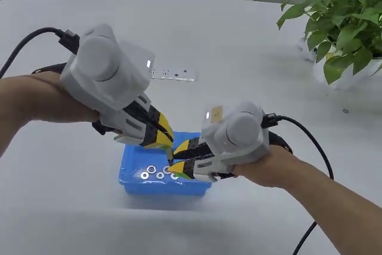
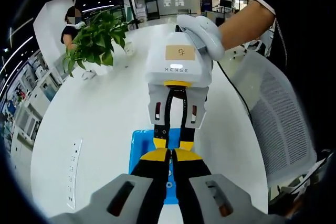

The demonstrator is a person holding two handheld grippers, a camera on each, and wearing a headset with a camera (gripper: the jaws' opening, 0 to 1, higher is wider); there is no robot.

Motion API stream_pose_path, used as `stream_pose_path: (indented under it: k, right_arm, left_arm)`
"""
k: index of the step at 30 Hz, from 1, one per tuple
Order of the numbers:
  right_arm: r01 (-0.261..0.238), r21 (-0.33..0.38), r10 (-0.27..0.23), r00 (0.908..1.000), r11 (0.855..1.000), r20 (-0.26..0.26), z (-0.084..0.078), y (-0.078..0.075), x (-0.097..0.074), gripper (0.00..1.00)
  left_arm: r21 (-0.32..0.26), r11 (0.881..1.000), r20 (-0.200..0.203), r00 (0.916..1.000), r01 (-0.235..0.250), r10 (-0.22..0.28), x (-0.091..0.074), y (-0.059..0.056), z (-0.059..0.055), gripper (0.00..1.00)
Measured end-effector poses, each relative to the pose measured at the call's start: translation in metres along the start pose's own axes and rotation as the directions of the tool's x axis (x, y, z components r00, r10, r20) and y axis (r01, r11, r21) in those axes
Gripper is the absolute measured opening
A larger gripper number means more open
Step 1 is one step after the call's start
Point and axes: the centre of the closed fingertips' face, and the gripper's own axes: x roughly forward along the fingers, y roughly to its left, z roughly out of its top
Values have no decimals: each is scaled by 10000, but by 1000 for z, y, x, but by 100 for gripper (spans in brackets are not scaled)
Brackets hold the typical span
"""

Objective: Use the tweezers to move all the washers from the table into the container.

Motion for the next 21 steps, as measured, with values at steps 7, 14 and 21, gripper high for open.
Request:
stream_pose_path:
  k: [7,14,21]
  right_arm:
    - [78,-312,-73,9998,9995,183,11,4,-4,11]
    - [126,-452,-109,9992,9989,379,17,11,-9,11]
    - [191,-692,-155,9985,9974,522,24,17,-12,12]
  left_arm:
    - [16,9998,-8,9998,-201,201,-8,-5,2,6]
    - [-85,9995,189,9993,-318,320,-16,-14,6,6]
    - [-54,9992,310,9987,-400,401,-22,-21,11,6]
